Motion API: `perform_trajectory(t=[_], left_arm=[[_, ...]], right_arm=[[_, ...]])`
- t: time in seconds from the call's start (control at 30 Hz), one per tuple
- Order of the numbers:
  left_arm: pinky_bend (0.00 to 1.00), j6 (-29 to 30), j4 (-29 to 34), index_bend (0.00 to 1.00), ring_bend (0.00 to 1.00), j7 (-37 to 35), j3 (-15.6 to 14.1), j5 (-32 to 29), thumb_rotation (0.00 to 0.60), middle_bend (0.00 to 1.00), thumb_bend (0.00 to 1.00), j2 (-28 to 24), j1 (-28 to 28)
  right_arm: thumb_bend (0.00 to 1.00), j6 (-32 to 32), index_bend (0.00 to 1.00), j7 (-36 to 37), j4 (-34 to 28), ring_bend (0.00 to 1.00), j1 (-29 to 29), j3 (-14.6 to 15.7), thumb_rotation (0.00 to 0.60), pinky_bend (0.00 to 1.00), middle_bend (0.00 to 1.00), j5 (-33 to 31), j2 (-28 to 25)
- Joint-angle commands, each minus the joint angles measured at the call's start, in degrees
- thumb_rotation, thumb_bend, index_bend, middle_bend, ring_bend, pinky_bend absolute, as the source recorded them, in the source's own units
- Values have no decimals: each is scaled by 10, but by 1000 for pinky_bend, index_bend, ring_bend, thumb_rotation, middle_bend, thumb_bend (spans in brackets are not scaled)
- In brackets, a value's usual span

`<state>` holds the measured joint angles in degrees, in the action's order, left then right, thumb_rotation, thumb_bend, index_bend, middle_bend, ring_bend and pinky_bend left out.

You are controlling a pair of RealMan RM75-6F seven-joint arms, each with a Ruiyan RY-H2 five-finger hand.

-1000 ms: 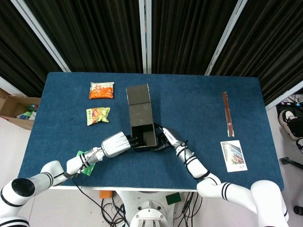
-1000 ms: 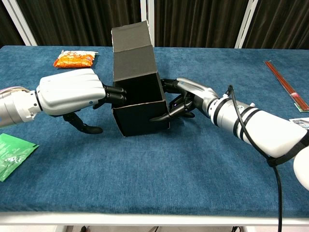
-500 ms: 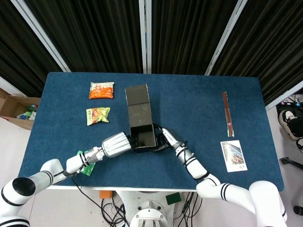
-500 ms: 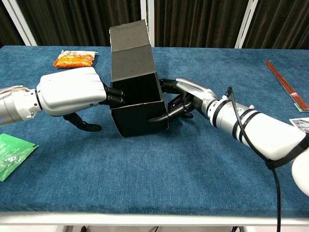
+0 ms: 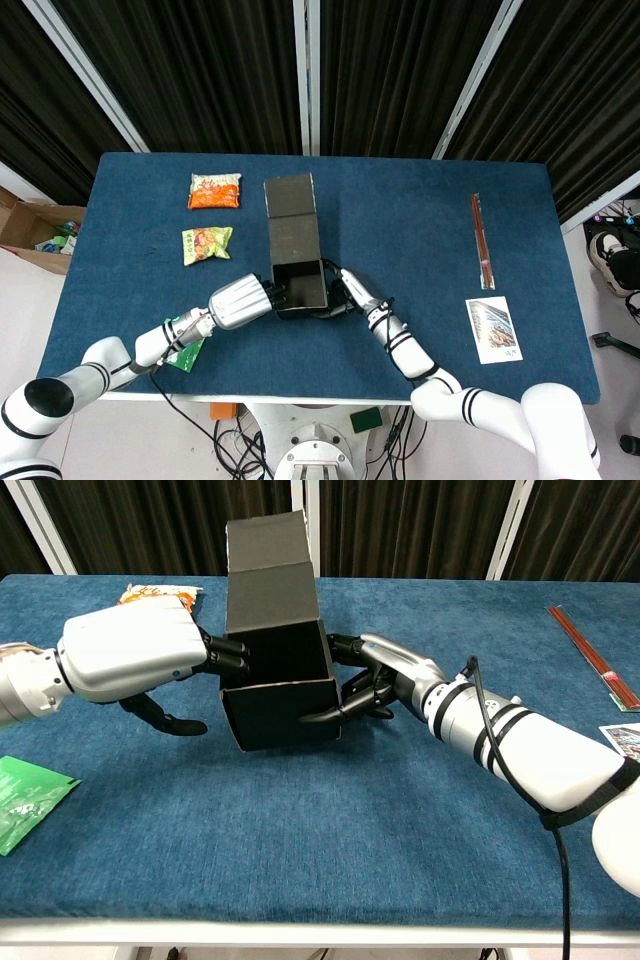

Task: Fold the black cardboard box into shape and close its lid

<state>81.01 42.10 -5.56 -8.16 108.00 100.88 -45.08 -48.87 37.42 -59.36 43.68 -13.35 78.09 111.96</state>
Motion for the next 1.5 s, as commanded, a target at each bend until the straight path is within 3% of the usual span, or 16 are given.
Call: perform_trajectory(t=[0.03, 0.23, 0.47, 0.73, 0.8, 1.0, 1.23, 1.5], left_arm=[[890, 10, 5, 357, 675, 3, 5, -4, 600, 282, 116, -3, 5], [891, 36, 5, 322, 668, 4, 9, -9, 600, 246, 90, -6, 20], [911, 107, -24, 315, 667, -11, 25, -16, 600, 244, 64, -3, 47], [938, 162, -59, 315, 668, -77, 40, -39, 600, 244, 57, 4, 81], [939, 161, -57, 313, 668, -92, 42, -48, 600, 244, 55, 4, 90], [940, 128, 0, 250, 668, -127, 45, -77, 561, 217, 45, -11, 108], [941, 67, 128, 130, 667, -178, 50, -113, 476, 160, 44, -56, 116], [941, -62, 226, 0, 660, -303, 64, -188, 361, 51, 45, -95, 110]], right_arm=[[277, -2, 356, 3, -1, 740, 1, -4, 600, 1000, 411, -3, 2], [257, 5, 356, 11, -1, 740, 5, -18, 600, 1000, 409, -17, 5], [240, 29, 317, 8, 15, 736, 20, -40, 600, 1000, 376, -43, 14], [141, 58, 28, -11, 40, 668, 45, -56, 600, 1000, 128, -62, 31], [85, 57, 3, -13, 42, 650, 45, -54, 600, 1000, 81, -62, 35], [9, 49, 0, -12, 28, 609, 32, -39, 600, 1000, 8, -53, 31], [8, 29, 0, -27, -5, 591, 11, -22, 600, 1000, 0, -42, 9], [6, -33, 0, -66, -123, 568, -38, 0, 600, 1000, 0, -17, -81]])
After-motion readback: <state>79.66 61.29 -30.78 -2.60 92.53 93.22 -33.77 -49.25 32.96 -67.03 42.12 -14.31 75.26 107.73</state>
